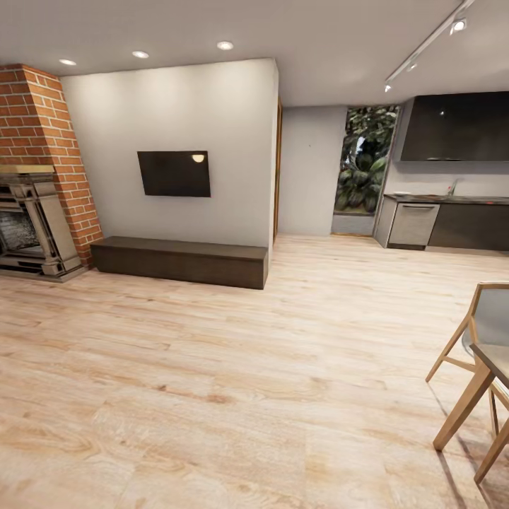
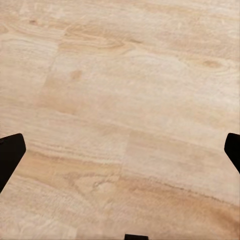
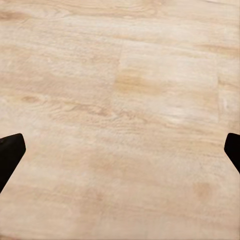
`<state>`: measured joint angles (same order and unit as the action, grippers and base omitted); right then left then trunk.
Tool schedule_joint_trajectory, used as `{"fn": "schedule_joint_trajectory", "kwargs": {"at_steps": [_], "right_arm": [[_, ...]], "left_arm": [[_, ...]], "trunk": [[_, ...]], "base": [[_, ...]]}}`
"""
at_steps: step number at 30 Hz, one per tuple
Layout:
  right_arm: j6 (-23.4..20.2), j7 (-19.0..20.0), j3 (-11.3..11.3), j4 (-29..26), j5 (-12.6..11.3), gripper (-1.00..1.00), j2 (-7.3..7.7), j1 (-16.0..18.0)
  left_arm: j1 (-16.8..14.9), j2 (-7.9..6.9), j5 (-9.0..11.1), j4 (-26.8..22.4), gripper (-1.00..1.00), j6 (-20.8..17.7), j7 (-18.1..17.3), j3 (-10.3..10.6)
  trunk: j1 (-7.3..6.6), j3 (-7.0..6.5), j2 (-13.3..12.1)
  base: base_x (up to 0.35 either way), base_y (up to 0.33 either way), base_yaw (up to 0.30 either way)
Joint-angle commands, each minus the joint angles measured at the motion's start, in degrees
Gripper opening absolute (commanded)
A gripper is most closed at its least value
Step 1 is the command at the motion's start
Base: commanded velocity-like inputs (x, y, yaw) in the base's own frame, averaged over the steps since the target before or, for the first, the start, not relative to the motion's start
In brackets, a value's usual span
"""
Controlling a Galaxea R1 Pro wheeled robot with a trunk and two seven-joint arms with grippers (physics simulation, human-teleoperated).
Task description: In the kitchen, take the Vidalia onion out of the sink, dice it on the chopping board with the paring knife, put the diced onion into the bowl on the countertop, then place both the paring knife and the chopping board into the sink.
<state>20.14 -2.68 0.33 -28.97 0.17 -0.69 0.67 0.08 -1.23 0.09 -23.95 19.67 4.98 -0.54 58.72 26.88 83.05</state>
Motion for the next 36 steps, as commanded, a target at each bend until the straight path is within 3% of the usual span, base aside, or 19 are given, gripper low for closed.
{"fn": "schedule_joint_trajectory", "kwargs": {"at_steps": [1, 36], "right_arm": [[0.16, -0.22, 0.04, 0.04, 0.02, 1.00, -0.01, 0.03], [0.16, -0.22, -0.07, 0.06, 0.00, 1.00, -0.01, 0.03]], "left_arm": [[0.01, 0.00, 0.00, -0.05, 1.00, 0.10, 0.12, 0.00], [0.01, -0.09, -0.17, 0.13, 1.00, 0.02, 0.03, 0.02]], "trunk": [[0.00, 0.05, 0.03], [0.00, -0.37, 0.03]], "base": [[0.053, 0.000, 0.000], [0.311, 0.000, -0.182]]}}
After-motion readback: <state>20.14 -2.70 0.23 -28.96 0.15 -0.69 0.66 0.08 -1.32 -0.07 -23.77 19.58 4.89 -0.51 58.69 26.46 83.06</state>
